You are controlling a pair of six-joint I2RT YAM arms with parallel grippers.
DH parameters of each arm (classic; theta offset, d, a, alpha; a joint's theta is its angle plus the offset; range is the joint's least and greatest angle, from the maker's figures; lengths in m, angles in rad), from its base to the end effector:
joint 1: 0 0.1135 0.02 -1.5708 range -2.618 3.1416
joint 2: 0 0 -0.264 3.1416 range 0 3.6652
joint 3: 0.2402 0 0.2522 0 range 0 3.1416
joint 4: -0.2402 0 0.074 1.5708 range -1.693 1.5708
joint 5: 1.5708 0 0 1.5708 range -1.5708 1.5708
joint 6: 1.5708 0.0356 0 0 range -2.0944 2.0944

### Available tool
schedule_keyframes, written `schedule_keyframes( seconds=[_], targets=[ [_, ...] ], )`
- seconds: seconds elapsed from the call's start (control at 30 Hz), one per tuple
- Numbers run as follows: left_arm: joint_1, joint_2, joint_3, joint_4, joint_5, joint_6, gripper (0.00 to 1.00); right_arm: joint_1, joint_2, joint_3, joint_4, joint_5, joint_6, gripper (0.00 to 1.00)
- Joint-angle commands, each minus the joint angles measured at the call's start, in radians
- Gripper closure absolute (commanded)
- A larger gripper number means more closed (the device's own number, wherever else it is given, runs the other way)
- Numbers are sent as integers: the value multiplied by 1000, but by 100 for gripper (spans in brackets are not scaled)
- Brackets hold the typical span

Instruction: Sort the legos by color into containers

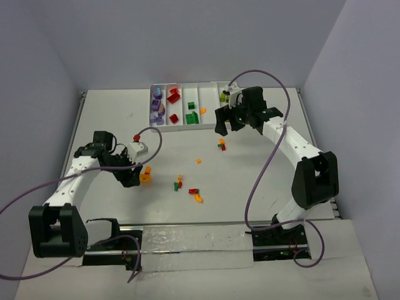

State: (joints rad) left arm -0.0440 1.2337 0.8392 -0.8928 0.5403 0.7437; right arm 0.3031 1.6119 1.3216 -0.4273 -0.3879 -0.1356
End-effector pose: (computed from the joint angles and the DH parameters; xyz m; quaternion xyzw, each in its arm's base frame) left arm 0.2101 -0.0276 0.2235 0.4009 0.8665 -0.2015 0.2185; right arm 0.3427 0.1213 0.2943 -0.2722 0.8546 0.2088 0.3899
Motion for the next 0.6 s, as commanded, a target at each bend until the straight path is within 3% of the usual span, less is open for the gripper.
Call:
schedule_keyframes(
  seconds=[0.0,0.13,0.17,0.3,0.43,0.57],
  targets=[
    [6,-198,-136,178,-43,181,25,3,-46,3,-2,-7,0,0],
    [6,-419,-337,398,-77,278,22,2,-43,-5,1,-2,1,0],
    [6,-515,-455,463,-82,338,21,2,-34,-4,-1,-1,2,0],
    [5,-779,-630,535,-63,514,22,3,-29,-2,-3,8,3,0],
    [4,-887,-699,570,-7,558,23,2,-27,-13,3,12,10,0],
    [4,-881,-733,640,40,581,24,2,-22,-14,3,16,9,0]
  ],
)
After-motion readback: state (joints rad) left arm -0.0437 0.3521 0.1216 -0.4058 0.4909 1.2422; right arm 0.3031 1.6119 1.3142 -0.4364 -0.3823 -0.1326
